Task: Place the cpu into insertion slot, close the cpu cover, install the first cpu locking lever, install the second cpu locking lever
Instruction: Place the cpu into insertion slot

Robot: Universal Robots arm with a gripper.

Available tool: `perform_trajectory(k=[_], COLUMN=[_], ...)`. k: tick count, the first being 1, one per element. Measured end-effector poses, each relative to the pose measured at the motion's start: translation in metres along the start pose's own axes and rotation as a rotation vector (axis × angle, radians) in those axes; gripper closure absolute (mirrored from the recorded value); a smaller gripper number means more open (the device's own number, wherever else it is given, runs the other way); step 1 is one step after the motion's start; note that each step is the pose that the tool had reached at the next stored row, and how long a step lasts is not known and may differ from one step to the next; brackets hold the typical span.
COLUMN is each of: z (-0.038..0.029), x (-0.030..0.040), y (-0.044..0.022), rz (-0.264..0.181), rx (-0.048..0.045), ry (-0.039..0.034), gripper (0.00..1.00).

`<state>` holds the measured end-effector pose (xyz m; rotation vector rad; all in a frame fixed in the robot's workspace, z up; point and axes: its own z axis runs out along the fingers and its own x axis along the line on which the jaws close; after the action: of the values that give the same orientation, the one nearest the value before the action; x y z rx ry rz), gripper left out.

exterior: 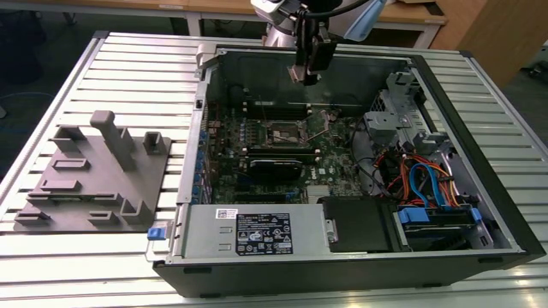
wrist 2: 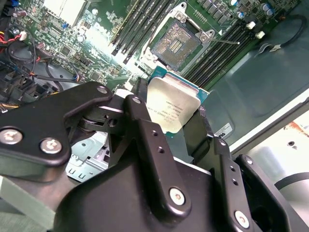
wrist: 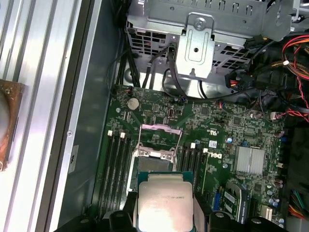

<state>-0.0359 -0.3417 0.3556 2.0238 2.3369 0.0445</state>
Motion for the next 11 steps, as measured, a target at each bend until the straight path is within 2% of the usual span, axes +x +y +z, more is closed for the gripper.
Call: perform_trajectory(k=[11], z=[0.0000], x=[0.0000], y=[0.0000], rz=[0.007], rx=[0.0001], ry=[-0.0004], gripper=[0.46])
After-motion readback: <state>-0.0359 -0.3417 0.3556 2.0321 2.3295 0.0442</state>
